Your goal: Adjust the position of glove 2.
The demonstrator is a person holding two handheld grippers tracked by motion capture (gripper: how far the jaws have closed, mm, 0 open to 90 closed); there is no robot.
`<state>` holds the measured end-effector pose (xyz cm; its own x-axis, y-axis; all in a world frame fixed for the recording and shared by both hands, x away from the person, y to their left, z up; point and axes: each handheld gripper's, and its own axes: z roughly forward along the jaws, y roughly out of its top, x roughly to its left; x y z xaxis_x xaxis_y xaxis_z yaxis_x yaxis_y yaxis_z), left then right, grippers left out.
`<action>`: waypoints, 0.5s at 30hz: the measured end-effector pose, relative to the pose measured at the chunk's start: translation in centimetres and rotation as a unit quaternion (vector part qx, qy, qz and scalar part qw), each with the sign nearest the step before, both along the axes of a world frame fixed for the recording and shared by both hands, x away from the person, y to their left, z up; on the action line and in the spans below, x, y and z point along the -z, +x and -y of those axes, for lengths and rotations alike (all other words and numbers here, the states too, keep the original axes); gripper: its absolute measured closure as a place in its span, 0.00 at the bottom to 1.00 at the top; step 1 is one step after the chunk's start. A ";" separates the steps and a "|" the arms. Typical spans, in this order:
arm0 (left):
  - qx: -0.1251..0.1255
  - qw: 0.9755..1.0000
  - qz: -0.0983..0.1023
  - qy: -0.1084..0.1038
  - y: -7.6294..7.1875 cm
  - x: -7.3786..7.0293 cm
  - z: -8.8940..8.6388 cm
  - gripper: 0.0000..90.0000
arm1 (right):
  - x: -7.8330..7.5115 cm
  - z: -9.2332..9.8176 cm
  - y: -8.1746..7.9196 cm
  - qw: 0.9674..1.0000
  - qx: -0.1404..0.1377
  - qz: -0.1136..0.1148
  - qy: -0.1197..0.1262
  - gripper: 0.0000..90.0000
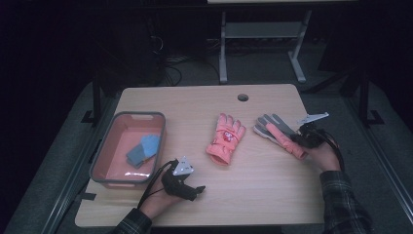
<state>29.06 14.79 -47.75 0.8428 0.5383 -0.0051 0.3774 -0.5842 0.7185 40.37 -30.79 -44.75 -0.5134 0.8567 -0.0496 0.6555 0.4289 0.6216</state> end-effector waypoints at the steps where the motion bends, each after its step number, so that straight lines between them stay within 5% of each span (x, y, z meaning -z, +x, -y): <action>1: 0.000 1.000 0.000 0.000 0.0 0.0 0.0 0.14 | -0.1 0.0 -0.1 1.000 -0.007 -0.003 0.002 1.00; 15: 0.000 1.000 -0.001 0.001 0.0 0.0 0.0 0.14 | -0.2 -3.6 -3.7 0.997 -0.075 -0.019 0.005 1.00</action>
<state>29.04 14.79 -47.73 0.8426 0.5385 -0.0053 0.3784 -0.5850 0.7174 36.66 -27.21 -44.56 -0.6377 0.7700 -0.0199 0.6073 0.5185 0.6020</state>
